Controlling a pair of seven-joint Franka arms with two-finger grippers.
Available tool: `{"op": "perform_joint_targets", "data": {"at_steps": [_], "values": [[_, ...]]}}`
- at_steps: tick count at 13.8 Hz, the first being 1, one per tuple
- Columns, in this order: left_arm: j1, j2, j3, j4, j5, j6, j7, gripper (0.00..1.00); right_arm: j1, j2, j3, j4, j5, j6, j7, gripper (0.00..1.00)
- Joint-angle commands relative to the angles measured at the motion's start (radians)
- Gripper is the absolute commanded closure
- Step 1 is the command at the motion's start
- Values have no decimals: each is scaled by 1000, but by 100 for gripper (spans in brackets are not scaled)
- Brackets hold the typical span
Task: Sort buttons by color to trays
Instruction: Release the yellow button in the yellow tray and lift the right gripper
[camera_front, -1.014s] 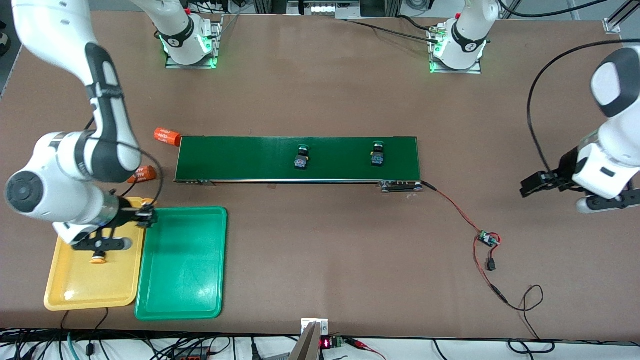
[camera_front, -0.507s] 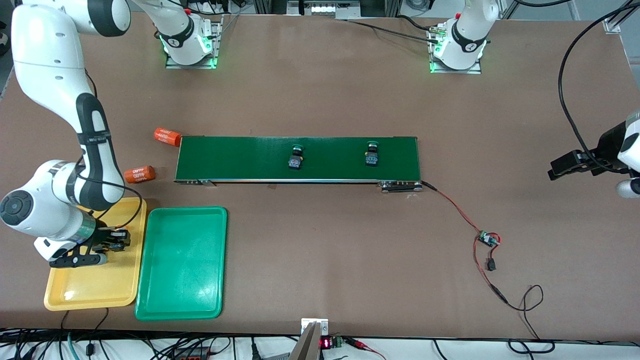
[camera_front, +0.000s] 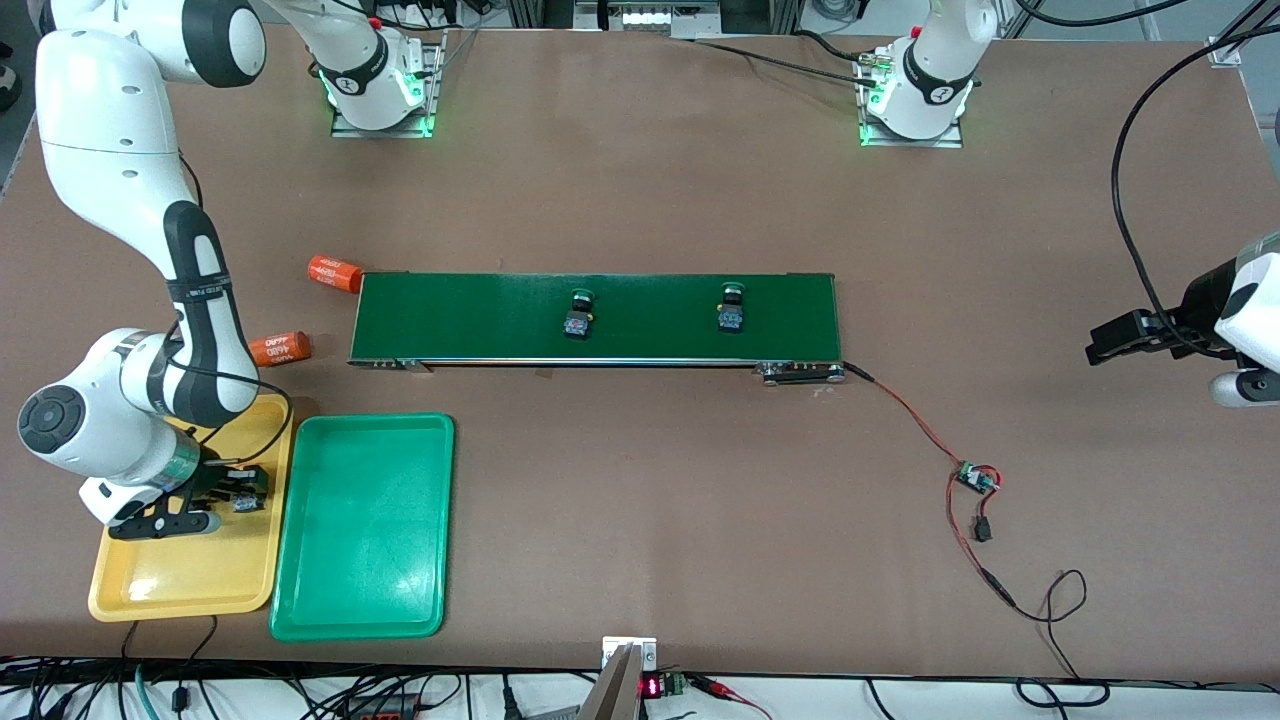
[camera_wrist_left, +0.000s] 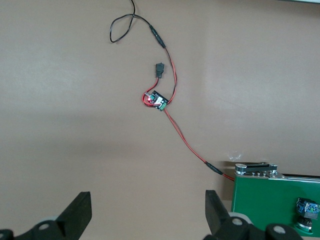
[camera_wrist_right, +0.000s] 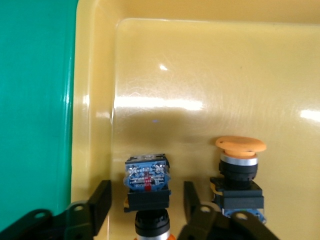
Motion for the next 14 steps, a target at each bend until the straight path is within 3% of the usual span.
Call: {"op": "perform_joint_targets", "data": {"at_steps": [1, 6, 11, 14], "values": [[8, -10, 6, 22, -2, -19, 32, 0, -4, -9, 13, 15, -4, -18, -17, 0], [26, -51, -11, 13, 2, -89, 40, 0, 55, -231, 13, -109, -14, -288, 128, 0], [28, -117, -11, -77, -2, -82, 52, 0, 97, -458, 4, -152, -56, -664, 224, 0], [28, -150, -11, -122, -1, -45, 58, 0, 114, -671, 7, -354, -90, -675, 230, 0]]}}
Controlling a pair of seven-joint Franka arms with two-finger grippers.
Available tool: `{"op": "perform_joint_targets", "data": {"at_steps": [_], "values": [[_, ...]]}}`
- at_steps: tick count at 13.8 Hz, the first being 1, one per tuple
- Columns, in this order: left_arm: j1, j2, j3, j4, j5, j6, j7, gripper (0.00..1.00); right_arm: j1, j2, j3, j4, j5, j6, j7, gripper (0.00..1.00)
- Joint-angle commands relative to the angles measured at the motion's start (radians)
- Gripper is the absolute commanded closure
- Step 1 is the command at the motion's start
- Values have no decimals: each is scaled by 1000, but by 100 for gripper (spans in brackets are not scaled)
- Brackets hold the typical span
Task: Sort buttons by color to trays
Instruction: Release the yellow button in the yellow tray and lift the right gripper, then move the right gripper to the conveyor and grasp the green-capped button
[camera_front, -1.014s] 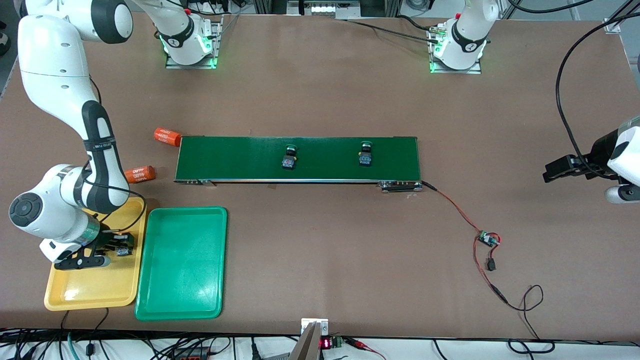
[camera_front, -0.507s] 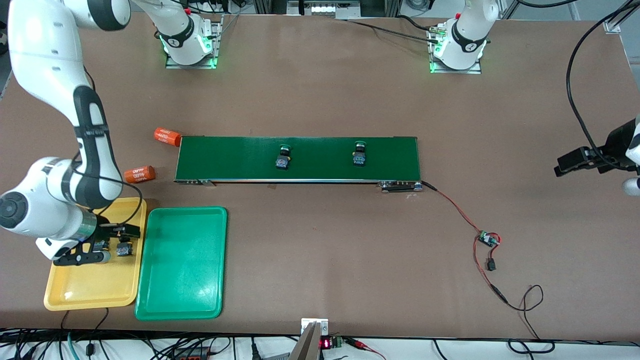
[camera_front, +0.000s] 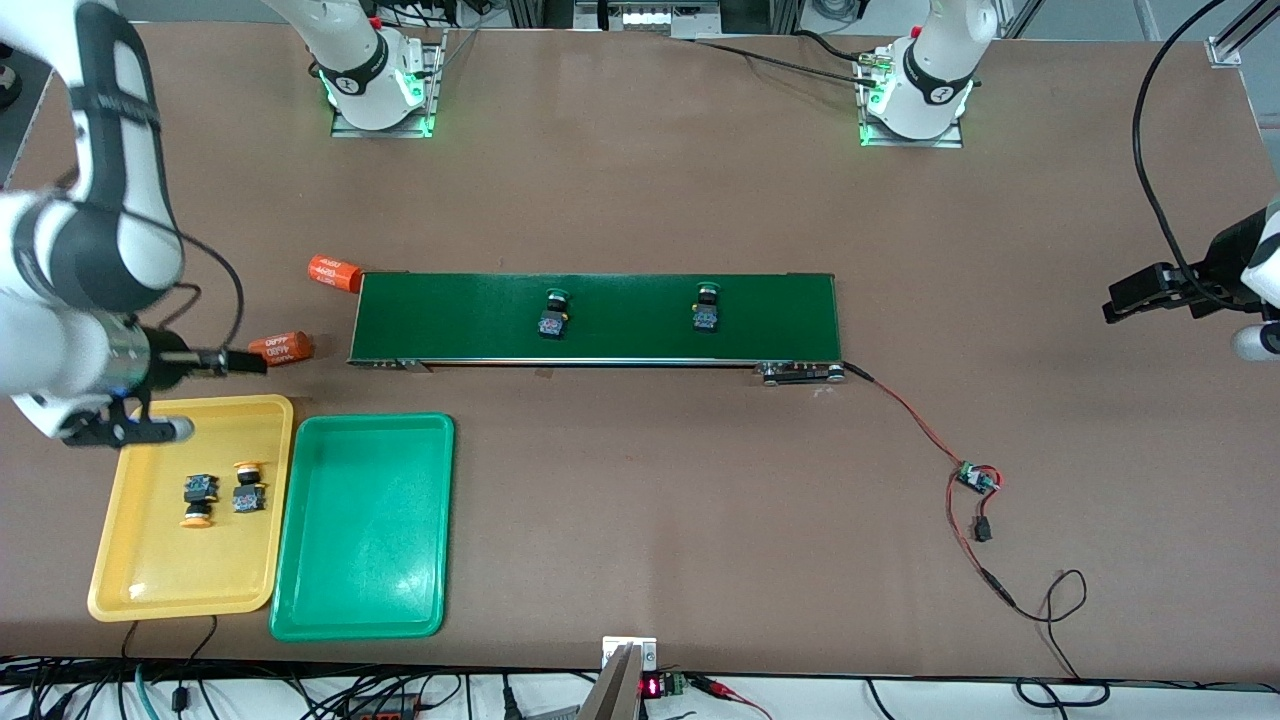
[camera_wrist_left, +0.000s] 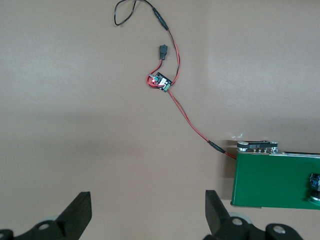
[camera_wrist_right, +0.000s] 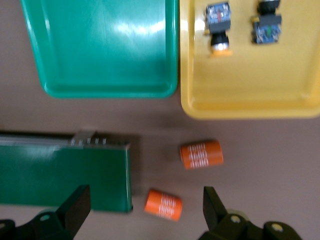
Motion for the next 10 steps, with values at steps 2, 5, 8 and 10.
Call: {"op": "perform_joint_targets", "data": {"at_steps": [2, 5, 8, 10], "values": [[10, -56, -6, -65, 1, 23, 29, 0, 16, -305, -2, -360, -28, 76, 19, 0], [12, -58, -6, -64, -1, 20, 37, 0, 19, -435, 9, -570, -26, 175, 92, 0], [15, -61, -4, -65, -1, 9, 38, 0, 30, -511, 76, -751, -28, 329, 158, 0], [20, -61, 0, -67, -1, 9, 38, 0, 36, -505, 131, -765, -26, 344, 267, 0]]}}
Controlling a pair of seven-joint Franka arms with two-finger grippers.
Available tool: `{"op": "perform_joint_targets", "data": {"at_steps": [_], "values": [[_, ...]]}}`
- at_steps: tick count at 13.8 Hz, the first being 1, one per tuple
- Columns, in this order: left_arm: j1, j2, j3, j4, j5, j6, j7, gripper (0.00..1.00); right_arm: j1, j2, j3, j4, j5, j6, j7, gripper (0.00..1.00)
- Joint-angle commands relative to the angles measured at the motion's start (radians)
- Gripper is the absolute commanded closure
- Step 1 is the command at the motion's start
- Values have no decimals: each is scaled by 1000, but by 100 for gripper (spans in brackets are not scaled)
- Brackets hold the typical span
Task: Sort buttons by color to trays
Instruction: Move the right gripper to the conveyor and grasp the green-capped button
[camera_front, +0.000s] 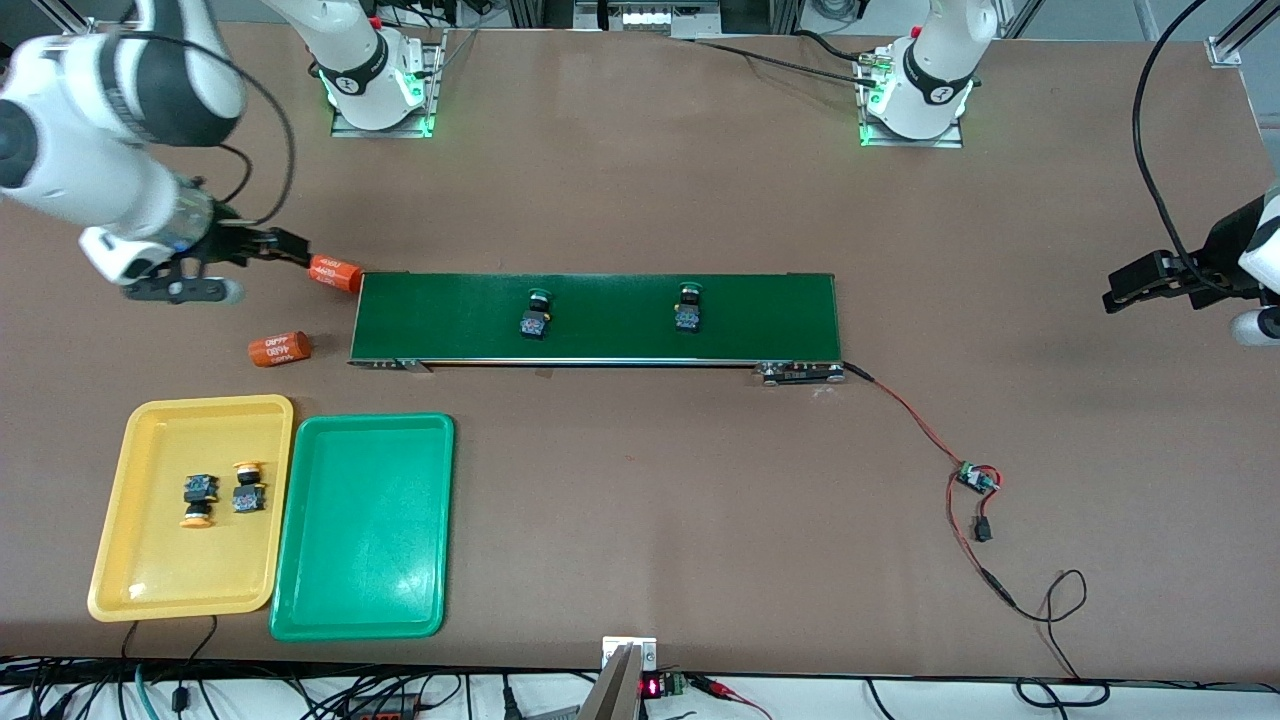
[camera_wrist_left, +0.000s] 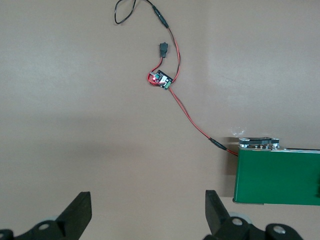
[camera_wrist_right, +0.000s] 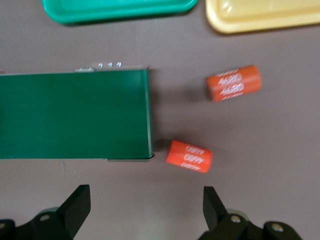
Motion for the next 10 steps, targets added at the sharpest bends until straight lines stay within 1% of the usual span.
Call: {"op": "perform_joint_targets", "data": {"at_steps": [1, 3, 5, 8, 10], "values": [[20, -31, 3, -36, -2, 3, 23, 0, 30, -33, 57, -53, -12, 54, 151, 0], [49, -28, 2, -39, -12, 6, 25, 0, 122, -1, 62, -53, -10, 103, 286, 0], [52, -25, 3, -36, -12, 14, 31, 0, 185, 47, 62, -53, -3, 169, 380, 0], [52, -29, -6, -37, -12, 8, 31, 0, 266, 111, 62, -52, 1, 277, 521, 0], [51, -29, -7, -36, -10, 6, 31, 0, 302, 150, 62, -49, 1, 324, 575, 0]]}}
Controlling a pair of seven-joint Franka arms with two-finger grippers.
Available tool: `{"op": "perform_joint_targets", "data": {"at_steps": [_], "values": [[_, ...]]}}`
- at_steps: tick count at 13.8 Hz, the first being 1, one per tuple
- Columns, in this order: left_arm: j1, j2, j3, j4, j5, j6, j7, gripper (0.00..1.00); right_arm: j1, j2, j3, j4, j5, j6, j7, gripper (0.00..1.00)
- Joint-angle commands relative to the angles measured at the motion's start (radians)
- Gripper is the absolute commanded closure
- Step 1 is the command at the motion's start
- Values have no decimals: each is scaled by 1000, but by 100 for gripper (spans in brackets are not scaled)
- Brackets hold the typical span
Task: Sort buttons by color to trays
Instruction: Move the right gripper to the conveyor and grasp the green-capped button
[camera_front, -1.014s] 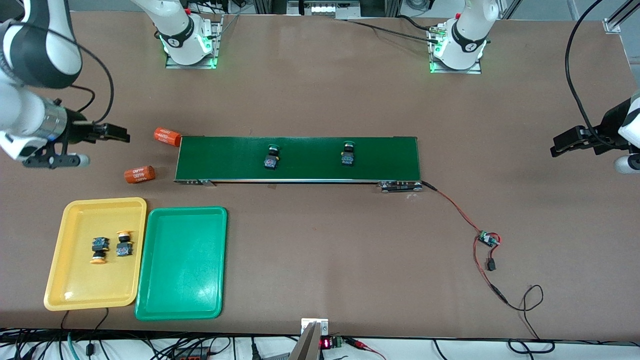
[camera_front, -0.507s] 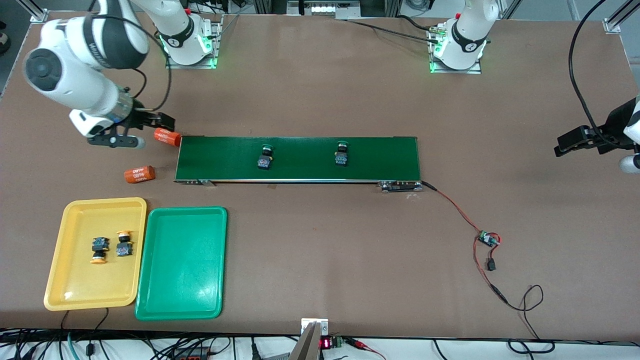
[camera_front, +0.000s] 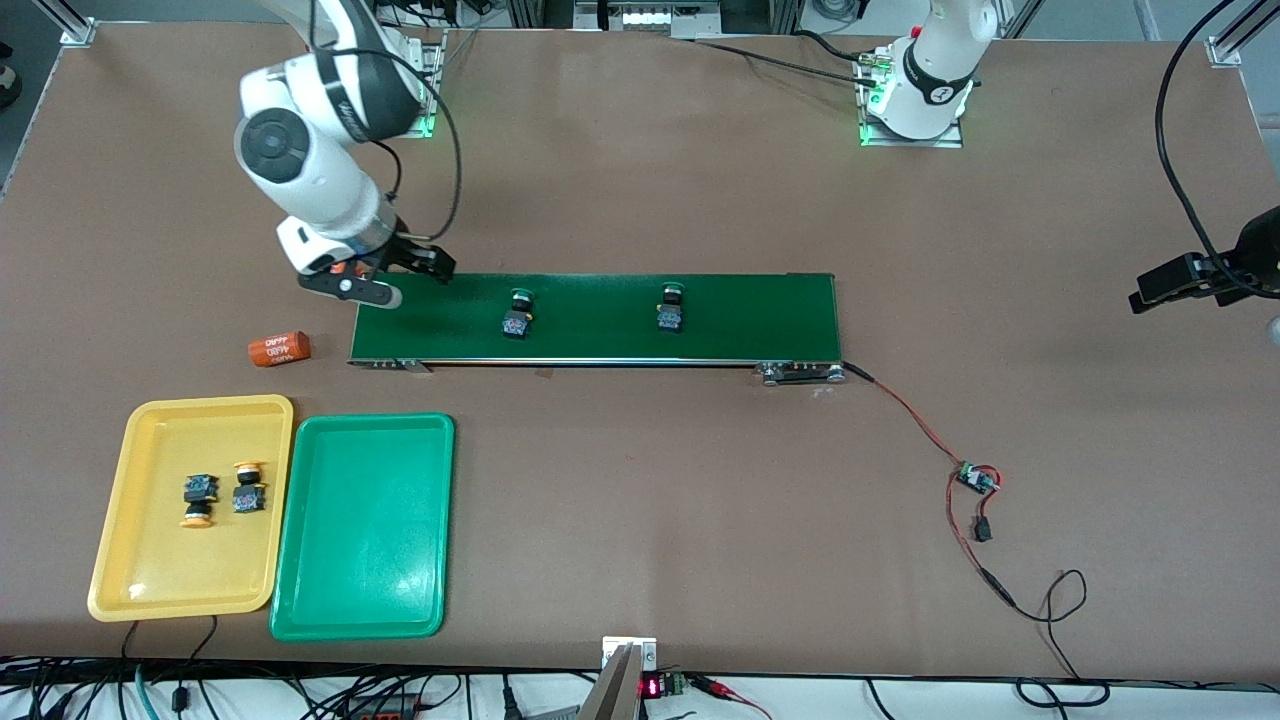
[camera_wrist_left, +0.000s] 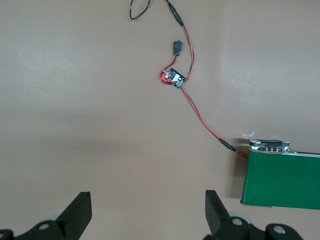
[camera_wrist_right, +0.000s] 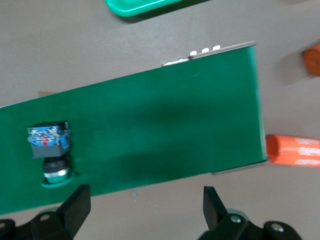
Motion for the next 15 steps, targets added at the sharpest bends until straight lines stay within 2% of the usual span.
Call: {"op": "perform_joint_targets", "data": {"at_steps": [1, 9, 13, 15], "values": [[2, -30, -4, -26, -10, 5, 19, 0, 45, 44, -6, 6, -2, 53, 61, 0], [-1, -30, -8, -21, -6, -13, 17, 0, 128, 155, -6, 37, 1, 187, 113, 0], [-4, -30, -10, -21, -2, -13, 17, 0, 125, 248, -8, 56, -3, 266, 110, 0], [-4, -30, -10, -21, -2, -15, 19, 0, 122, 280, -10, 66, -12, 293, 102, 5]]}}
